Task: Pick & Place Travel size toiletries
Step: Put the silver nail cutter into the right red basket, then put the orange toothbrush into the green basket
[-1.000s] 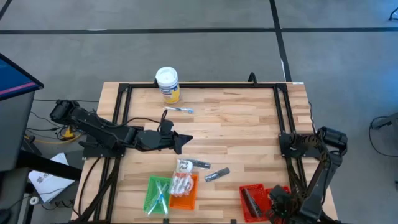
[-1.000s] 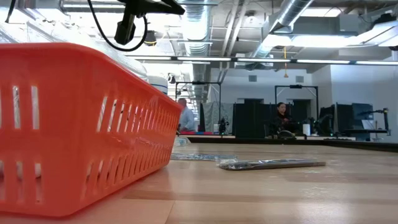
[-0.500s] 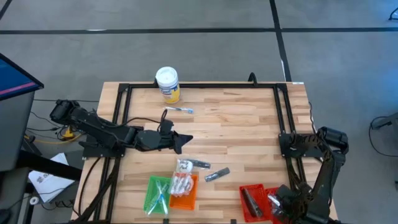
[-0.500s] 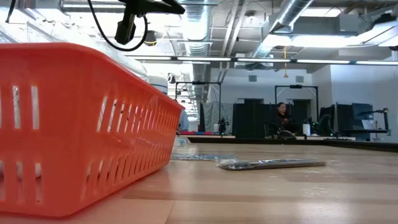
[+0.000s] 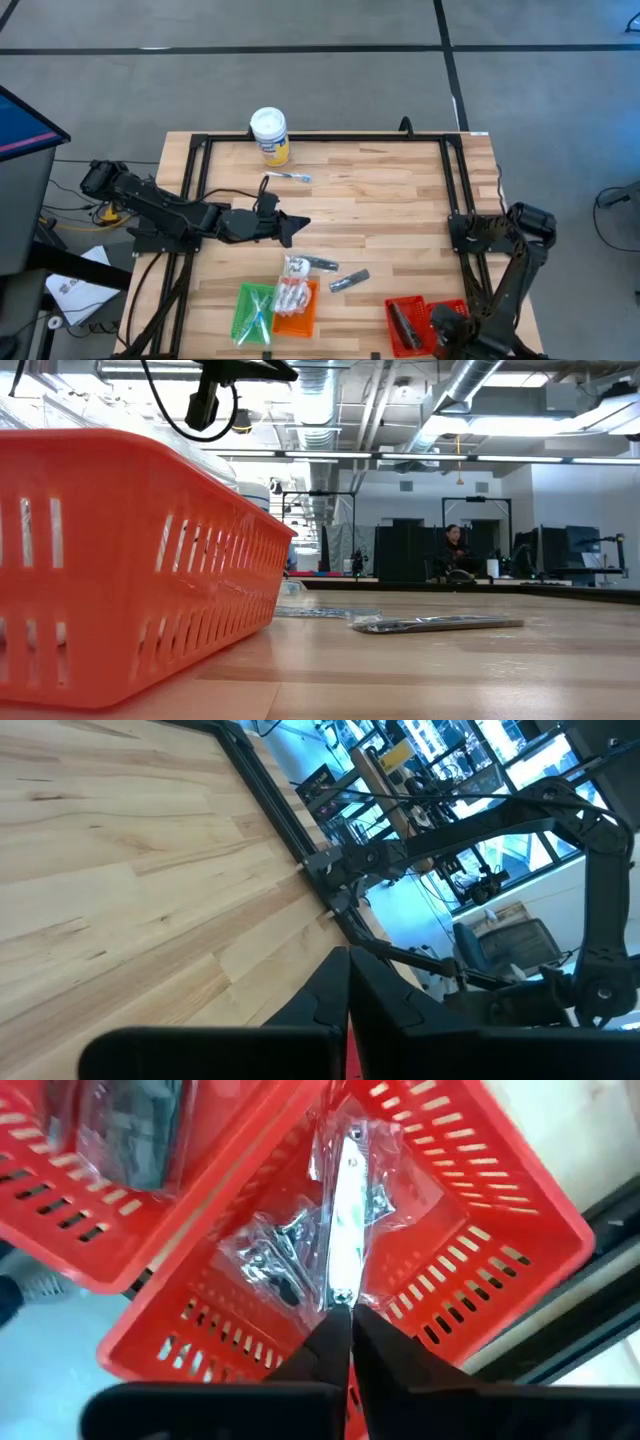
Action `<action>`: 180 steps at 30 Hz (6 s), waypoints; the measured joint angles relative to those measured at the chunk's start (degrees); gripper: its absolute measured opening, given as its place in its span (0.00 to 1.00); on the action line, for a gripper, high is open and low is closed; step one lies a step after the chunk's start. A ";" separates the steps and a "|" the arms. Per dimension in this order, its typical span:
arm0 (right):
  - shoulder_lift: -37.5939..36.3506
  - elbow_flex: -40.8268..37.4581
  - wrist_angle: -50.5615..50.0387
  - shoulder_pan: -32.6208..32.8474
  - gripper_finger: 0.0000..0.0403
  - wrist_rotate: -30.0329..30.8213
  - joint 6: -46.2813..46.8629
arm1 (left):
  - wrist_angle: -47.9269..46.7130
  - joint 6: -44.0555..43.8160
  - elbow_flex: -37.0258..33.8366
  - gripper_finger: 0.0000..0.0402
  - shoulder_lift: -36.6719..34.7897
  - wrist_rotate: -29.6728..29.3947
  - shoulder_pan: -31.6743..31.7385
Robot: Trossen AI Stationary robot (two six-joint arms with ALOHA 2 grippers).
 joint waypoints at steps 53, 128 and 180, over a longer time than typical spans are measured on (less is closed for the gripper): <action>-4.92 -2.42 -0.66 -17.16 0.00 10.02 -32.64 | -5.72 3.54 0.00 0.00 0.00 4.80 0.23; -17.70 -4.89 45.14 -79.62 0.00 -20.04 -80.29 | -38.05 8.96 0.00 0.02 0.86 22.70 28.30; -17.68 -4.89 44.44 -81.08 0.00 -24.48 -83.20 | -44.05 11.90 8.65 0.00 13.48 6.40 15.71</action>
